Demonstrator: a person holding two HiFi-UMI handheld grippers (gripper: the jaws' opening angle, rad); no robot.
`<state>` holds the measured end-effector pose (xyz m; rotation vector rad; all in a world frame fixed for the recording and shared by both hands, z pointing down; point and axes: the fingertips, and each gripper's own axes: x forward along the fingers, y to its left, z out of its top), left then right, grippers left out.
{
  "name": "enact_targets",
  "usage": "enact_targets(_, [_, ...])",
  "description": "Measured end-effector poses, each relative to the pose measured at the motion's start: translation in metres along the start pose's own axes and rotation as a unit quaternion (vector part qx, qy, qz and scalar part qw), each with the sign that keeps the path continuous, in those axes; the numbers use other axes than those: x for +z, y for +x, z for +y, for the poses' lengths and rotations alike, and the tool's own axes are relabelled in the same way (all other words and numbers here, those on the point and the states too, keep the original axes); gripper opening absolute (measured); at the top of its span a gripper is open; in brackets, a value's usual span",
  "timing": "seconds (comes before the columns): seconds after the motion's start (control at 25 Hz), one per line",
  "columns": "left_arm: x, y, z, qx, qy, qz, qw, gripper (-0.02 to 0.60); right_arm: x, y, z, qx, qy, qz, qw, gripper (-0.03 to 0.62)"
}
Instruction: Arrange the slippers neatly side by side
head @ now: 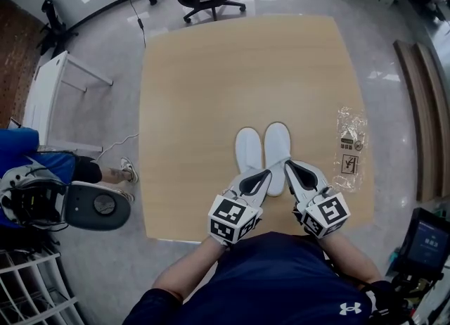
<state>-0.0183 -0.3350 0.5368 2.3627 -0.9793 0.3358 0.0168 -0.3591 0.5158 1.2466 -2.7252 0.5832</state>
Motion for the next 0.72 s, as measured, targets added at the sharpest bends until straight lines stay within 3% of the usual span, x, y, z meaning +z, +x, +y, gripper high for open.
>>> enact_targets(0.72, [-0.012,0.001,0.003,0.007,-0.013,0.02,0.9997,0.003,-0.015,0.001,0.002,0.007,0.002,0.027,1.0,0.011])
